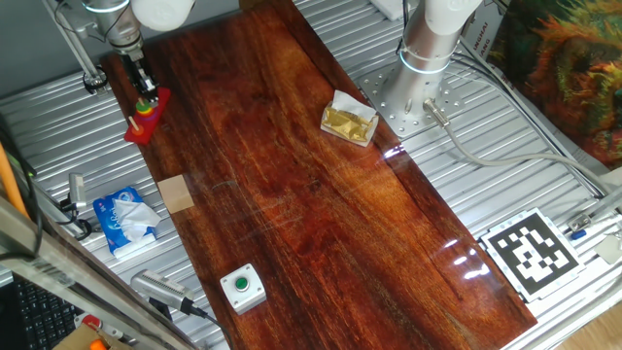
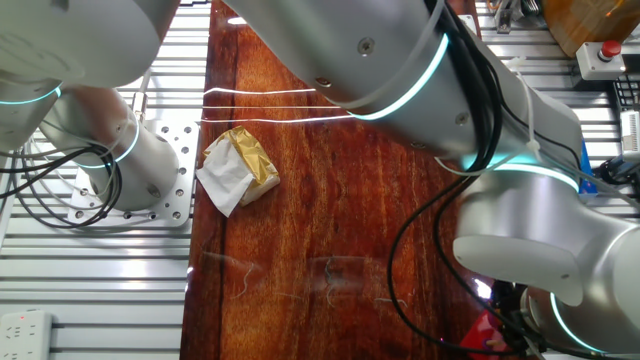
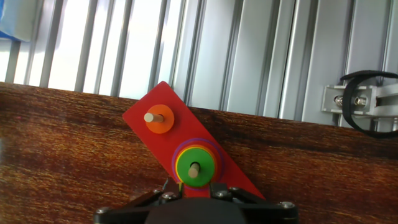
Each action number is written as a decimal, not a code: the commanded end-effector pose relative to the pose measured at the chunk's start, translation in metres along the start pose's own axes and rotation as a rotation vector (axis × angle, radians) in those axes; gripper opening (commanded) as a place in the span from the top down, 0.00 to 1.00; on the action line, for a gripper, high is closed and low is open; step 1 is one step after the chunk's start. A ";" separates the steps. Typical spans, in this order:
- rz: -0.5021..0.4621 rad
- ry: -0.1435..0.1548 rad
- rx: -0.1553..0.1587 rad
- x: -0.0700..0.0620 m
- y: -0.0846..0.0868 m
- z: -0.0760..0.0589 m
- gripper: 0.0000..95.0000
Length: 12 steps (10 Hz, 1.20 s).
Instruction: Take out one Hanoi block and throw it aside
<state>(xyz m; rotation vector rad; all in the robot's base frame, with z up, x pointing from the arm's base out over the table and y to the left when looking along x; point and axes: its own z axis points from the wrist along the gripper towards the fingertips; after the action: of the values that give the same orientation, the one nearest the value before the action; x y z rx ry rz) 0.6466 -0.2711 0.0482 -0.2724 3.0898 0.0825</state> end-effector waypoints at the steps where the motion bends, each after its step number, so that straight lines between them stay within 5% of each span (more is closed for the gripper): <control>1: 0.001 -0.001 -0.005 0.000 0.000 -0.001 0.40; 11: -0.010 -0.011 -0.004 -0.001 -0.006 0.003 0.40; 12: -0.028 -0.018 -0.002 -0.002 -0.006 0.003 0.60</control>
<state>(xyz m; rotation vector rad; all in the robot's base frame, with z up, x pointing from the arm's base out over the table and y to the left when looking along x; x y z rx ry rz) 0.6500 -0.2775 0.0443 -0.3132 3.0691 0.0873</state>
